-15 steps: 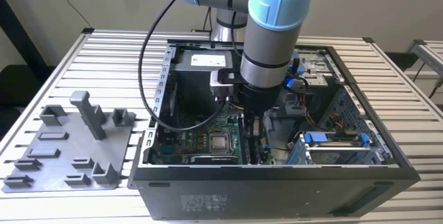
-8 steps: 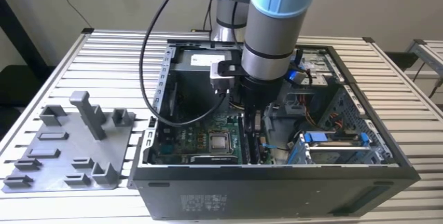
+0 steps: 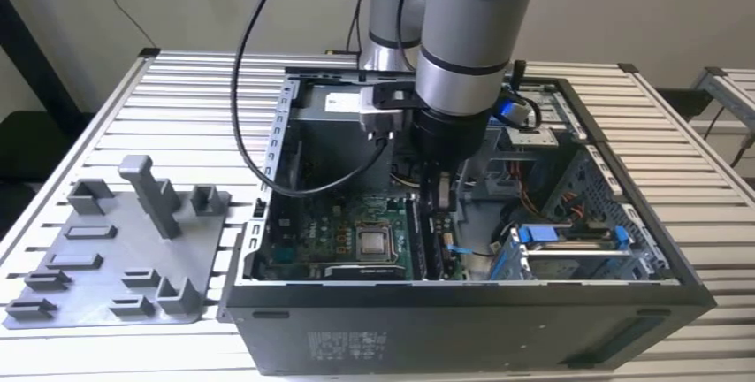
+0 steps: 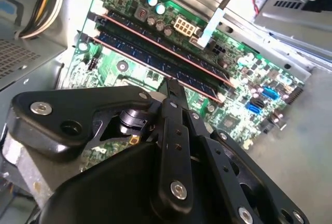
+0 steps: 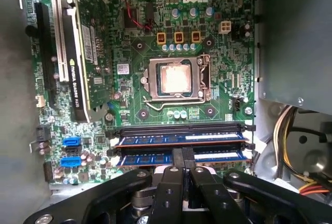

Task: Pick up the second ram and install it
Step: 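Press down the second ram until it locks into place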

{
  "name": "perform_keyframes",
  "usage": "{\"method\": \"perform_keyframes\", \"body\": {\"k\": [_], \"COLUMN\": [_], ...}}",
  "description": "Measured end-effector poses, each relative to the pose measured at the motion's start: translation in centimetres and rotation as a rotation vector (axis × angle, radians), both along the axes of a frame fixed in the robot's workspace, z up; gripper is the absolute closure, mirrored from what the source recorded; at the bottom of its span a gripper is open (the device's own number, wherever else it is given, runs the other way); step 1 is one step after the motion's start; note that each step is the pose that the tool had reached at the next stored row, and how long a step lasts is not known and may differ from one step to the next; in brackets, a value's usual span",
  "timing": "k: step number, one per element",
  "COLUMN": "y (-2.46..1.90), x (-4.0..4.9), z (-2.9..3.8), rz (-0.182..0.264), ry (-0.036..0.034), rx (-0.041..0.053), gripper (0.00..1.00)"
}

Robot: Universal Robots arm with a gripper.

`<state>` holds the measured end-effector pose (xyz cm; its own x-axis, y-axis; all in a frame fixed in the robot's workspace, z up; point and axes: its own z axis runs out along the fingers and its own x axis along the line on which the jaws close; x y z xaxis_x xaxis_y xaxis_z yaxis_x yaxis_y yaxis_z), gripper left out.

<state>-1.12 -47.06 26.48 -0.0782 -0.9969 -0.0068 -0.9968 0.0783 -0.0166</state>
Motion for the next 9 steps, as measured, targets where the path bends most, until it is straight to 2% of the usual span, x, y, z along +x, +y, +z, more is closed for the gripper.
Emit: {"method": "perform_keyframes", "body": {"k": [2,9], "y": [0.00,0.00], "x": [0.00,0.00], "z": [0.28,0.31], "rz": [0.000,0.000], "ry": [0.0001,0.0000], "rx": [-0.0001,0.0001], "gripper": [0.89,0.89]}}
